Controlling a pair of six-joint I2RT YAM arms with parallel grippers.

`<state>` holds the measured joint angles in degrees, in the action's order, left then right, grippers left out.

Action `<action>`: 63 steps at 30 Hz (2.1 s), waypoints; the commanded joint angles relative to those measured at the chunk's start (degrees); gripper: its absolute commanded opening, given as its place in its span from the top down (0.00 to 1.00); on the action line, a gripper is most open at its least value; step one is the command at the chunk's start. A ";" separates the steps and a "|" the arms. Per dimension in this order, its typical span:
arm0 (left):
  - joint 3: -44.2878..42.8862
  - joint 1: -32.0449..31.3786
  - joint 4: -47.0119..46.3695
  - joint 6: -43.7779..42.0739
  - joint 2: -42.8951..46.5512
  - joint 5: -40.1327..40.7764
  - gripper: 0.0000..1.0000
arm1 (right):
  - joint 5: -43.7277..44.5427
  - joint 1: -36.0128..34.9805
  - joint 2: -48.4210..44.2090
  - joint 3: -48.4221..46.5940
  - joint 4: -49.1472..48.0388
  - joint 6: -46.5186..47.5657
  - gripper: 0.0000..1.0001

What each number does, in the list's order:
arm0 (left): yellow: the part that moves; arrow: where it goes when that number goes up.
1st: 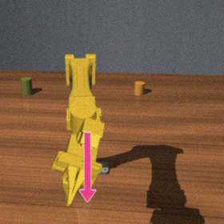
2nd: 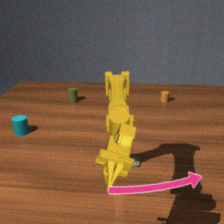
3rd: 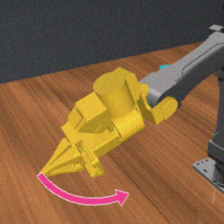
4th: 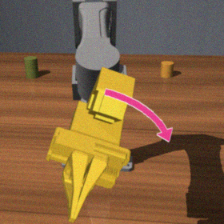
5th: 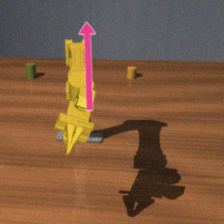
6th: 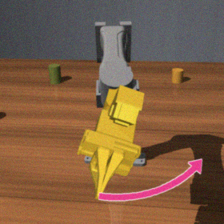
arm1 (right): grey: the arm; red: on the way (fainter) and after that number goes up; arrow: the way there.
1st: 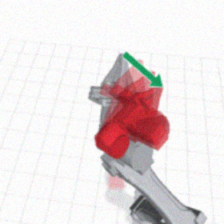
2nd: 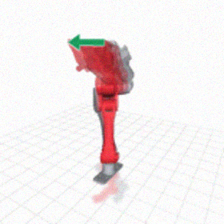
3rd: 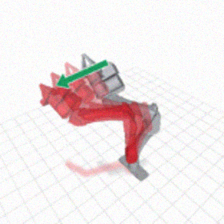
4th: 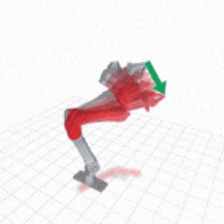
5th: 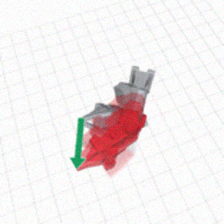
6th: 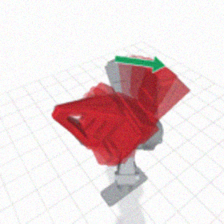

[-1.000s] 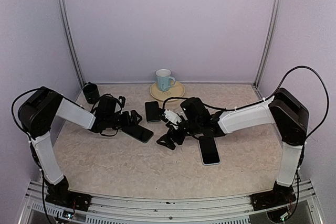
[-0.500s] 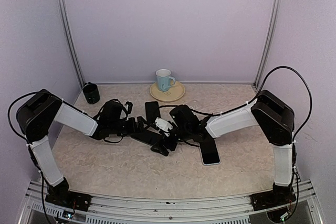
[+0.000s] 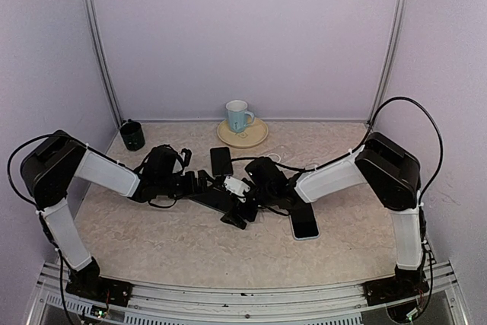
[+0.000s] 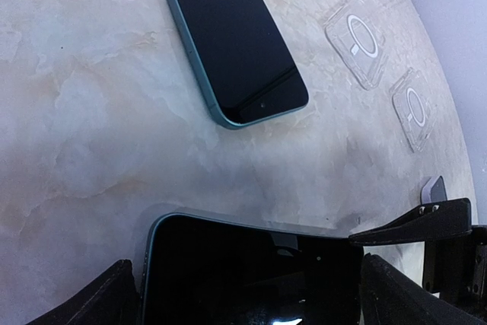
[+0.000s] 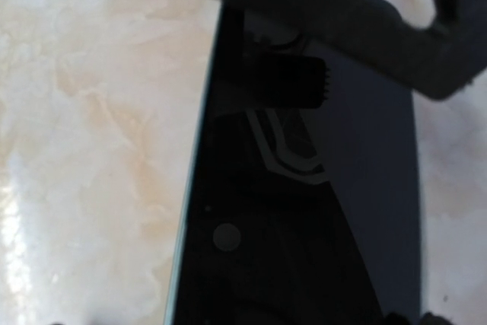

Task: Put the phone into the phone case
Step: Move the phone to the center of the board, then pick up the phone at the center of the board.

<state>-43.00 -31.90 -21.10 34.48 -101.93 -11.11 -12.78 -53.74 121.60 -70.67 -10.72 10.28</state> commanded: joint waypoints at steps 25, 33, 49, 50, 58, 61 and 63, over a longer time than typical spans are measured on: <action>1.32 -0.18 0.50 0.04 1.30 -0.31 0.01 | -5.80 3.36 6.85 -5.03 1.05 -3.56 0.02; 1.87 -0.18 0.10 0.02 1.45 -0.44 0.01 | -4.55 3.29 7.92 -5.16 0.90 -4.48 0.07; 2.18 0.08 0.07 0.41 2.54 0.13 0.01 | -6.60 3.18 6.80 -1.21 -1.78 -2.52 0.48; 2.22 0.16 0.10 0.41 2.74 0.19 0.01 | -7.14 3.14 6.54 -1.00 -2.07 -2.40 0.51; 2.31 0.26 1.09 0.41 3.58 -0.32 0.01 | -6.94 3.05 1.71 2.19 -5.74 -1.71 0.53; 2.38 0.34 1.36 0.41 3.74 -0.22 0.01 | -6.00 3.02 -1.22 3.71 -7.03 -1.58 0.54; 2.44 0.35 1.35 0.48 3.84 -0.21 0.01 | -5.34 2.96 -3.31 5.20 -8.45 -1.58 0.54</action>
<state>-41.39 -31.83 -20.51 34.57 -99.57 -11.16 -19.14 -50.65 123.28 -68.07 -18.85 8.16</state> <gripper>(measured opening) 0.989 0.729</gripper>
